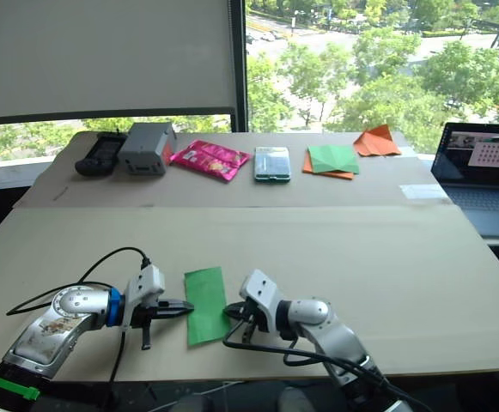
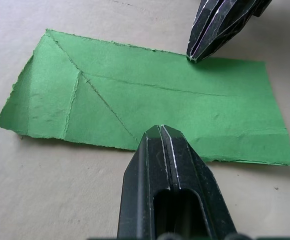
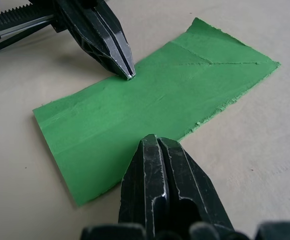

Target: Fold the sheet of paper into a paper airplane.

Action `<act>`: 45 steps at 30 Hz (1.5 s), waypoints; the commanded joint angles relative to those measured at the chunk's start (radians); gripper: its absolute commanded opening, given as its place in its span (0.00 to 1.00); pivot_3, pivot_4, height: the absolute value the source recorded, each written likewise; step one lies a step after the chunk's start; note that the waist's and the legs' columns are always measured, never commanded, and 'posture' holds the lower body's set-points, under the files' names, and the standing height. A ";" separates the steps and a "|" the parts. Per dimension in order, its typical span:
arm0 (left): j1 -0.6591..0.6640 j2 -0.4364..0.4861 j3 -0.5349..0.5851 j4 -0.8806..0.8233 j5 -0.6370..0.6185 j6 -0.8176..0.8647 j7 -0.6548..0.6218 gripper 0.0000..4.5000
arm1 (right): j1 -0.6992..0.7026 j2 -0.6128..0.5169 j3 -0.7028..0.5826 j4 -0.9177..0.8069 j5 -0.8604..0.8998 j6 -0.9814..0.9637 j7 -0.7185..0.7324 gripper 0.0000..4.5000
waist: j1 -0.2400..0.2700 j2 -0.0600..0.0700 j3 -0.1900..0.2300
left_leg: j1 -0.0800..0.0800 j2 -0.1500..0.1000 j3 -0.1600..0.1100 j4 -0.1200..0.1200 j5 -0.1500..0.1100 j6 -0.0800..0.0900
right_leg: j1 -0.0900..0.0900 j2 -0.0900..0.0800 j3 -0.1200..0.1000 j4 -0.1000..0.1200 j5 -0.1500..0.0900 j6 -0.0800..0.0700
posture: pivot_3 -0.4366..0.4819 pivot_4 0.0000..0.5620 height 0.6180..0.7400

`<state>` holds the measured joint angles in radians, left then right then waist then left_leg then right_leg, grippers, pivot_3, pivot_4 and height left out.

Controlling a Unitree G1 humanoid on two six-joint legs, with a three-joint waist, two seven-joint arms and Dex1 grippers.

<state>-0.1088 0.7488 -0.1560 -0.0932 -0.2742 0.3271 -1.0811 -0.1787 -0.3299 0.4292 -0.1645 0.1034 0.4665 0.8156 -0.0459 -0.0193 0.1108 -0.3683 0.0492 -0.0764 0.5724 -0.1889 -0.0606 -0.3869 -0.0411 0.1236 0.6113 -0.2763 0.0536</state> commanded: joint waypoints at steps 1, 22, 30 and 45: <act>-0.004 0.000 -0.009 0.020 0.029 0.005 0.011 0.00 | 0.057 -0.049 0.091 0.047 -0.014 0.087 0.047 0.01 | 0.000 0.000 0.000 | 0.000 0.000 0.000 0.000 0.000 0.000 | 0.000 0.000 0.000 0.000 0.000 0.000 | 0.48 0.27 1.00; -0.011 -0.001 -0.008 0.029 0.031 0.002 0.011 0.00 | 0.056 -0.170 0.190 -0.042 -0.018 0.105 0.142 0.01 | 0.001 -0.002 -0.002 | 0.000 0.000 0.000 0.000 -0.003 -0.005 | 0.000 0.000 0.000 0.000 -0.001 0.000 | 0.48 0.27 1.00; -0.012 -0.008 0.040 0.007 -0.024 -0.011 -0.003 0.00 | 0.035 -0.106 -0.056 -0.205 0.187 0.122 0.092 0.01 | 0.004 -0.005 0.003 | 0.000 0.000 0.000 0.000 -0.003 -0.005 | -0.001 0.000 0.000 0.000 -0.001 0.000 | 0.48 0.27 1.00; 0.035 0.061 0.210 -0.079 -0.194 0.088 -0.063 0.00 | 0.153 -0.147 -0.289 -0.445 0.410 0.234 -0.042 0.01 | 0.003 -0.006 0.022 | -0.003 0.000 0.000 0.001 -0.003 -0.005 | -0.002 -0.002 0.000 -0.003 0.000 0.000 | 0.48 0.27 1.00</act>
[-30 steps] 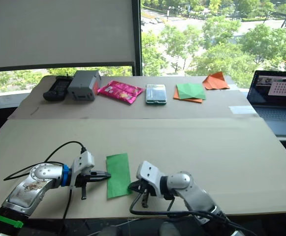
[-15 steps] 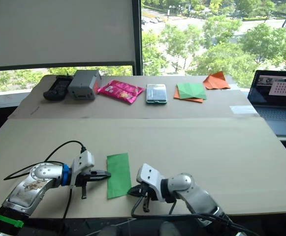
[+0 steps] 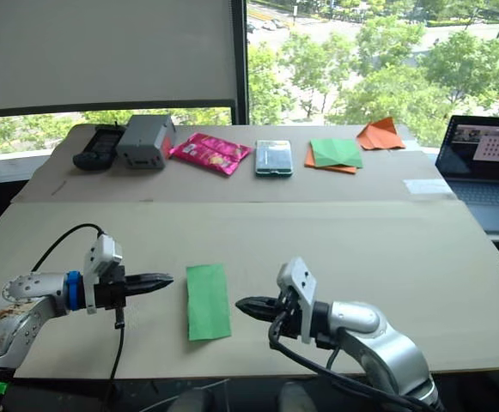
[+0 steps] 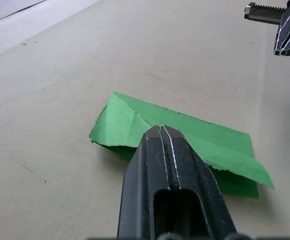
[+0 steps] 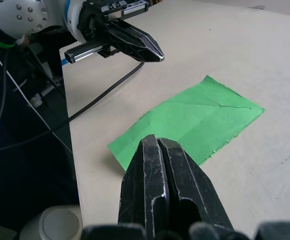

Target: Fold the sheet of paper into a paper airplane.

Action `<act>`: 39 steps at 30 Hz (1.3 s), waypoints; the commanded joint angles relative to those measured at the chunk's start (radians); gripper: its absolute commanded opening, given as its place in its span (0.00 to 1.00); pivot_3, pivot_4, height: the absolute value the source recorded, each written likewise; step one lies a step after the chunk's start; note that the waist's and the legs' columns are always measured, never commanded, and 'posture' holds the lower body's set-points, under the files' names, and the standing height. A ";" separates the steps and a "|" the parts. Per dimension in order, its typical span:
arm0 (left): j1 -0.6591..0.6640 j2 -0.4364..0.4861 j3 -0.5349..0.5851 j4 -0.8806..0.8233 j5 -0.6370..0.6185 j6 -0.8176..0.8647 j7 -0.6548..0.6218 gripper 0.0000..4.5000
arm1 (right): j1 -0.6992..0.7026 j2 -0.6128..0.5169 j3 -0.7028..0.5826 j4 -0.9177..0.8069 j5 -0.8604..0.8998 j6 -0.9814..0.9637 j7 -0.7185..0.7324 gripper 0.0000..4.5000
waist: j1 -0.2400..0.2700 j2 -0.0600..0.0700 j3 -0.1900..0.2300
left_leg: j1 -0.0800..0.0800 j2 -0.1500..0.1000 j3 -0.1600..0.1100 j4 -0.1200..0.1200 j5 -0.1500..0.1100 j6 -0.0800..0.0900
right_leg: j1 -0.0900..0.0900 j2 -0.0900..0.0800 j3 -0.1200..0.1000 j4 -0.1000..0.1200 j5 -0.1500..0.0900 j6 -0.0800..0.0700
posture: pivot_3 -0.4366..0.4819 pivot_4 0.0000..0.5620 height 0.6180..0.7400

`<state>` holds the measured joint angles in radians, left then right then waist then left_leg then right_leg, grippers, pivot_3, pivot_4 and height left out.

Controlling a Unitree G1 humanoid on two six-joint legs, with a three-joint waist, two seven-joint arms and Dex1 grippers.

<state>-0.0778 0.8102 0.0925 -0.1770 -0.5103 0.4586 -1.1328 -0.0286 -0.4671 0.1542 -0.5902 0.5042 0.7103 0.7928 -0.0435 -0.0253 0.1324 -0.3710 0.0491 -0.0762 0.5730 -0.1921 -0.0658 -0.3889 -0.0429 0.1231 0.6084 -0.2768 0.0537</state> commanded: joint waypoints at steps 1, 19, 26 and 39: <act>0.004 -0.016 -0.061 0.007 0.055 -0.055 -0.007 0.00 | 0.005 -0.018 -0.009 -0.022 0.001 -0.009 -0.028 0.01 | 0.001 0.000 0.001 | 0.000 0.000 0.000 0.000 0.000 0.000 | 0.000 0.000 0.000 0.000 0.000 0.000 | 0.48 0.27 1.00; -0.203 -0.235 -0.291 0.146 0.188 -0.130 0.009 0.00 | -0.059 -0.035 -0.055 -0.062 0.076 0.023 -0.099 0.01 | 0.001 -0.001 0.000 | -0.002 -0.001 0.000 0.002 0.004 0.006 | 0.001 0.000 0.000 -0.001 0.001 0.001 | 0.48 0.27 1.00; -0.274 -0.314 -0.355 0.315 0.305 -0.215 0.066 0.00 | -0.117 -0.014 -0.058 -0.025 0.104 0.030 -0.124 0.01 | -0.001 0.000 0.000 | -0.001 -0.001 -0.002 0.002 0.005 0.008 | 0.002 0.002 0.000 0.002 0.002 0.002 | 0.48 0.27 1.00; -0.248 -0.303 -0.327 0.252 0.307 -0.205 0.063 0.00 | -0.181 0.024 0.217 0.324 -0.214 -0.022 -0.210 0.01 | -0.001 0.001 -0.001 | -0.001 -0.002 -0.002 0.003 0.005 0.008 | 0.004 0.002 0.001 0.003 0.002 0.003 | 0.48 0.27 1.00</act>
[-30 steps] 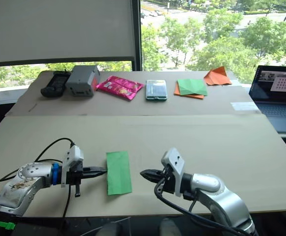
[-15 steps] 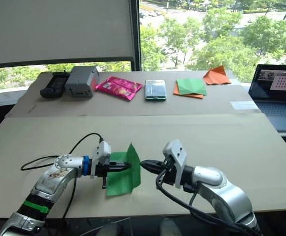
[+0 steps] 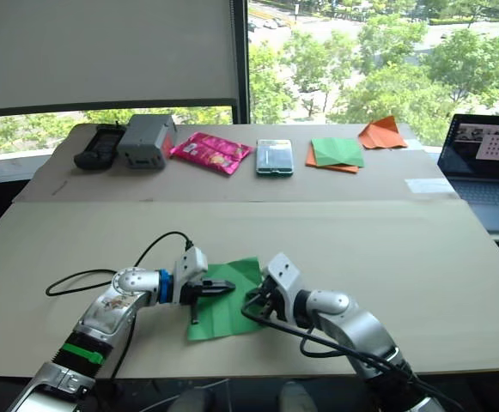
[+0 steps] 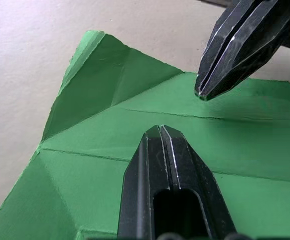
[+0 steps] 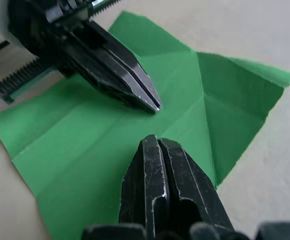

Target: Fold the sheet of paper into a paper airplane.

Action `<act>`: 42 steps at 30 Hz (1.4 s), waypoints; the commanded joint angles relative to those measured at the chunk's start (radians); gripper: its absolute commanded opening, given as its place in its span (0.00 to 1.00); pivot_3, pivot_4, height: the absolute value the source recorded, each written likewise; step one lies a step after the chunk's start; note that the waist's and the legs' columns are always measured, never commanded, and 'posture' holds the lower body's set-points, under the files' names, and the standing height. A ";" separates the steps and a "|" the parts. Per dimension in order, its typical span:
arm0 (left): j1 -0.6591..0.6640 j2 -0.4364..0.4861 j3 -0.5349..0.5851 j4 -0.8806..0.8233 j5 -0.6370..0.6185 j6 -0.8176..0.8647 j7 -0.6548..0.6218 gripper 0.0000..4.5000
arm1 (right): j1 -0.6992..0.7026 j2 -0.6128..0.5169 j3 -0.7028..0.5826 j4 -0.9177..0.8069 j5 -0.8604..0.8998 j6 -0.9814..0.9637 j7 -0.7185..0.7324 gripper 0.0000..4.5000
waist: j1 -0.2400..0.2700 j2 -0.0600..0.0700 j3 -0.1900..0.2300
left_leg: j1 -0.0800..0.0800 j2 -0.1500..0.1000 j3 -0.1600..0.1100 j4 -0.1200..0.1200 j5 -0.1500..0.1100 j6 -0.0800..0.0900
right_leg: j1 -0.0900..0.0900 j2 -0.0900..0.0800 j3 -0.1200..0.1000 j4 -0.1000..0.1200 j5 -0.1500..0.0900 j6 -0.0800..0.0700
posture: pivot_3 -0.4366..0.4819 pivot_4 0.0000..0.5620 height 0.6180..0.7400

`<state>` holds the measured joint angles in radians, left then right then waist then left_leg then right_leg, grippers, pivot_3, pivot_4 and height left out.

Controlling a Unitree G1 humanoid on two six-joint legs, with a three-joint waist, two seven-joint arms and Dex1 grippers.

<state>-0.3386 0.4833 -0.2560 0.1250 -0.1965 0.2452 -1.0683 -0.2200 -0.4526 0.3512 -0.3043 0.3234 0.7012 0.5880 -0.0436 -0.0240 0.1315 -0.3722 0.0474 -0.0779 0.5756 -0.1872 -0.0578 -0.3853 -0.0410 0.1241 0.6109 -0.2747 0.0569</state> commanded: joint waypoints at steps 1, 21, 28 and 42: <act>0.018 0.030 0.025 -0.060 -0.009 0.012 -0.002 0.00 | 0.016 0.012 0.023 0.048 -0.040 -0.013 -0.004 0.01 | -0.002 0.000 -0.001 | 0.001 0.000 0.000 0.000 0.000 0.000 | 0.000 0.000 0.000 0.000 0.000 0.000 | 0.48 0.27 1.00; 0.223 0.110 0.132 -0.196 -0.046 0.091 0.089 0.00 | 0.050 0.028 0.036 0.047 -0.097 -0.021 0.003 0.01 | -0.001 0.000 -0.008 | 0.003 0.001 0.000 0.000 -0.001 -0.002 | 0.000 0.000 0.000 0.000 -0.001 -0.001 | 0.48 0.27 1.00; 0.219 0.107 0.115 -0.186 -0.040 0.078 0.090 0.00 | 0.056 0.047 -0.024 0.011 -0.057 -0.031 0.001 0.13 | -0.001 0.001 -0.011 | 0.003 0.001 0.000 -0.001 -0.001 -0.002 | -0.001 0.000 0.000 0.000 -0.001 -0.001 | 0.48 0.27 1.00; 0.236 0.101 0.301 -0.391 -0.288 0.228 0.126 0.00 | -0.053 0.121 -0.209 0.061 0.001 0.024 -0.073 0.56 | -0.003 0.000 -0.005 | 0.000 0.001 0.000 -0.001 0.000 0.000 | -0.001 0.000 0.000 0.000 0.000 -0.001 | 0.48 0.27 1.00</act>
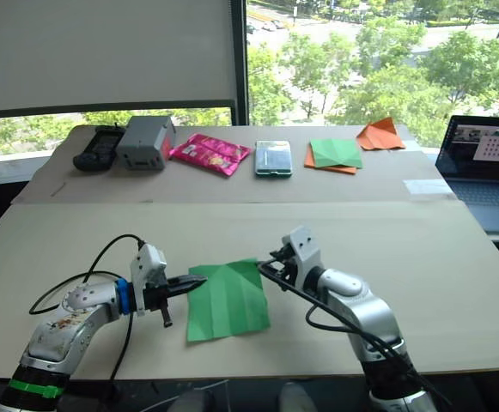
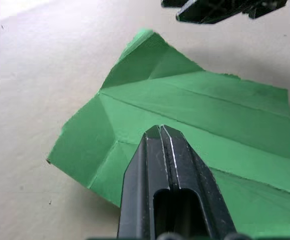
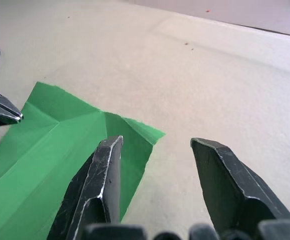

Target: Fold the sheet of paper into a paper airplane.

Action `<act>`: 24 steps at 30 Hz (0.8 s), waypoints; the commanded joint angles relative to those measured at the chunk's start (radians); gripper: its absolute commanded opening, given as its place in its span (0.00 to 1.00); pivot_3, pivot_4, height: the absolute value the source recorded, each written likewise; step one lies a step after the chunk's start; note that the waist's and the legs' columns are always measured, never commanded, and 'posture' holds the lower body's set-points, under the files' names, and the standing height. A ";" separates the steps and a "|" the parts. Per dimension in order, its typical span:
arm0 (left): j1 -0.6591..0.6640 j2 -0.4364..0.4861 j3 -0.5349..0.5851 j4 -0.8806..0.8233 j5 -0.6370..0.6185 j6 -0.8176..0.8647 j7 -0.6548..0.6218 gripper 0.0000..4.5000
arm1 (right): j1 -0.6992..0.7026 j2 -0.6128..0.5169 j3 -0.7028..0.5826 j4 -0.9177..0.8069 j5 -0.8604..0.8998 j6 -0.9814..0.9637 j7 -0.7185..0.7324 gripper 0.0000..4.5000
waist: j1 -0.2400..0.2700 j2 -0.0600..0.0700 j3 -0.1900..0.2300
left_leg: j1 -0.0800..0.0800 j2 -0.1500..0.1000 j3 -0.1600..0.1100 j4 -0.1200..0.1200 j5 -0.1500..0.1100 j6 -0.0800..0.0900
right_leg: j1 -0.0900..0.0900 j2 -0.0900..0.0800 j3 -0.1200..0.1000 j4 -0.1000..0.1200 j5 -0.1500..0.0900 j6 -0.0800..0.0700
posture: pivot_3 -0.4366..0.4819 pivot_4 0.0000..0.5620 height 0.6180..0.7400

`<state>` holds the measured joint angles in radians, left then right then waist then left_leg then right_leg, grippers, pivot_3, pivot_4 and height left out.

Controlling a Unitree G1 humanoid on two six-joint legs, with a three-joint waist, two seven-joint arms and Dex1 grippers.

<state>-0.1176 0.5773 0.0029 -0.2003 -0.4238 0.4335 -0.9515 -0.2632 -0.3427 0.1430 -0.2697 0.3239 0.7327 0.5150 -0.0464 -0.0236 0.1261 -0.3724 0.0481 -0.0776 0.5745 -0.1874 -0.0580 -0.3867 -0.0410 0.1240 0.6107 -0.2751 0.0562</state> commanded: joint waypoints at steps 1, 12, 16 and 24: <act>0.026 0.011 0.051 -0.078 -0.070 0.048 0.013 0.00 | -0.012 0.021 0.004 0.045 0.003 -0.014 0.005 0.56 | -0.001 0.000 0.000 | 0.000 0.000 0.000 0.000 0.000 0.000 | 0.000 0.000 0.000 0.000 0.000 0.000 | 0.48 0.27 1.00; 0.096 0.022 0.081 -0.134 -0.091 0.069 0.050 0.00 | -0.020 0.081 0.011 0.115 0.029 -0.018 0.032 0.56 | -0.001 0.000 0.001 | 0.001 0.000 0.000 0.000 0.000 0.000 | 0.000 0.000 0.000 0.000 0.000 0.000 | 0.48 0.27 1.00; 0.109 0.030 0.082 -0.136 -0.092 0.064 0.050 0.00 | -0.019 0.095 0.011 0.125 0.027 -0.011 0.028 0.38 | -0.002 0.000 0.001 | 0.001 0.000 0.000 0.000 0.000 0.000 | 0.000 0.000 0.000 0.000 0.000 0.000 | 0.48 0.27 1.00; 0.107 0.043 0.069 -0.129 -0.089 0.059 0.046 0.00 | -0.006 0.104 0.004 0.111 0.033 -0.013 0.030 0.01 | -0.001 0.001 0.002 | 0.001 0.000 0.000 0.000 0.000 0.000 | -0.001 0.000 0.000 0.000 0.000 0.000 | 0.48 0.27 1.00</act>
<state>-0.0017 0.6099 0.0620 -0.3012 -0.5096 0.5032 -0.9038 -0.2689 -0.2441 0.1593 -0.1271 0.3370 0.7222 0.5402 -0.0474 -0.0230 0.1283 -0.3718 0.0481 -0.0774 0.5746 -0.1875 -0.0583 -0.3875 -0.0411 0.1243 0.6105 -0.2752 0.0561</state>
